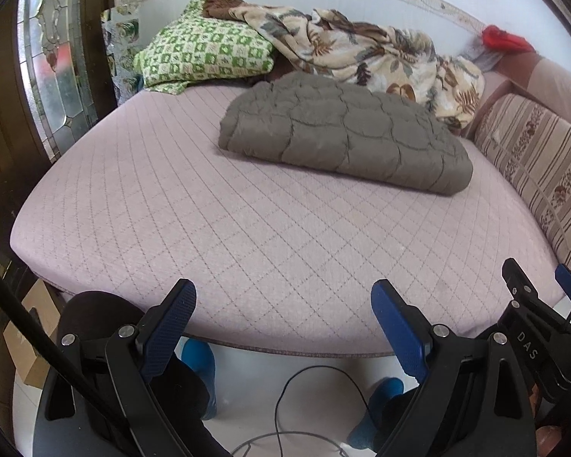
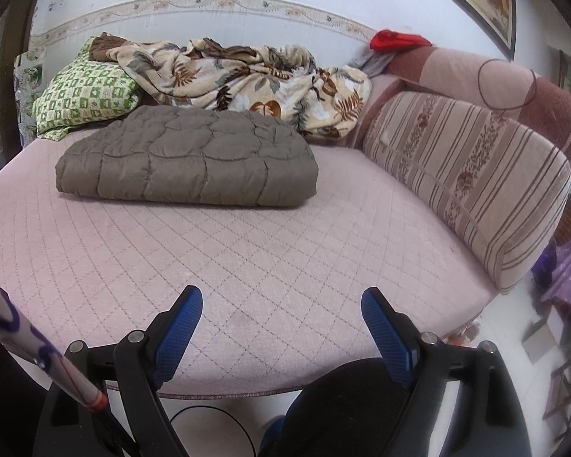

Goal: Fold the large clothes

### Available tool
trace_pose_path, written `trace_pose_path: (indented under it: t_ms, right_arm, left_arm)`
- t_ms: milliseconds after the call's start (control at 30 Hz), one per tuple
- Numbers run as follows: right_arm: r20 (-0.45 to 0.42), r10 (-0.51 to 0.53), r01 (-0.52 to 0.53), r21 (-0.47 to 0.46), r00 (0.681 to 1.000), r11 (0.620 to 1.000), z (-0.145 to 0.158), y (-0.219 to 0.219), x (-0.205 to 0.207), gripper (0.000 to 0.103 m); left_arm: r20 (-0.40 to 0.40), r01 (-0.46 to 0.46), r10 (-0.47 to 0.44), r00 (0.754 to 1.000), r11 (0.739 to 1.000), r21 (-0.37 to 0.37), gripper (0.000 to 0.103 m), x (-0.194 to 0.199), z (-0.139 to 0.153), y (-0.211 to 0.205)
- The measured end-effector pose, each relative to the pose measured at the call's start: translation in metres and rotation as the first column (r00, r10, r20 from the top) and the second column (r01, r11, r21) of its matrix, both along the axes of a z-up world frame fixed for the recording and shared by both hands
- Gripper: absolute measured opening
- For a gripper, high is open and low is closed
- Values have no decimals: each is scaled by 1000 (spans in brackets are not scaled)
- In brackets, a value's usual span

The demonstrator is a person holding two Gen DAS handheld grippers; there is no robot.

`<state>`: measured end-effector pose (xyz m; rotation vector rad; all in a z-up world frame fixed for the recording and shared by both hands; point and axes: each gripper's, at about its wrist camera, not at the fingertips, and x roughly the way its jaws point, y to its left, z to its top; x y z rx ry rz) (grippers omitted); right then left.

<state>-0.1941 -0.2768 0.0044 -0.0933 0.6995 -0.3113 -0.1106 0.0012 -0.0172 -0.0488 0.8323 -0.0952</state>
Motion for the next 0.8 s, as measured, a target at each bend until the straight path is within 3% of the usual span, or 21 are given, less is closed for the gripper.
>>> trace_pose_path:
  t_ms: [233, 400, 600, 800]
  right_arm:
    - [36, 24, -23, -20, 999, 1000, 20, 10, -5, 90]
    - [51, 51, -50, -27, 997, 998, 28, 15, -1, 91]
    - [53, 84, -84, -4, 995, 996, 29, 18, 14, 91]
    - [15, 74, -74, 16, 997, 997, 9, 10, 31, 91]
  left_arm:
    - [40, -82, 83, 996, 996, -15, 93, 1, 16, 23]
    - [26, -121, 122, 992, 993, -11, 93, 7, 14, 28]
    - [7, -124, 124, 992, 992, 25, 93, 18, 5, 23]
    - [-25, -85, 87, 996, 993, 83, 93, 35, -10, 8]
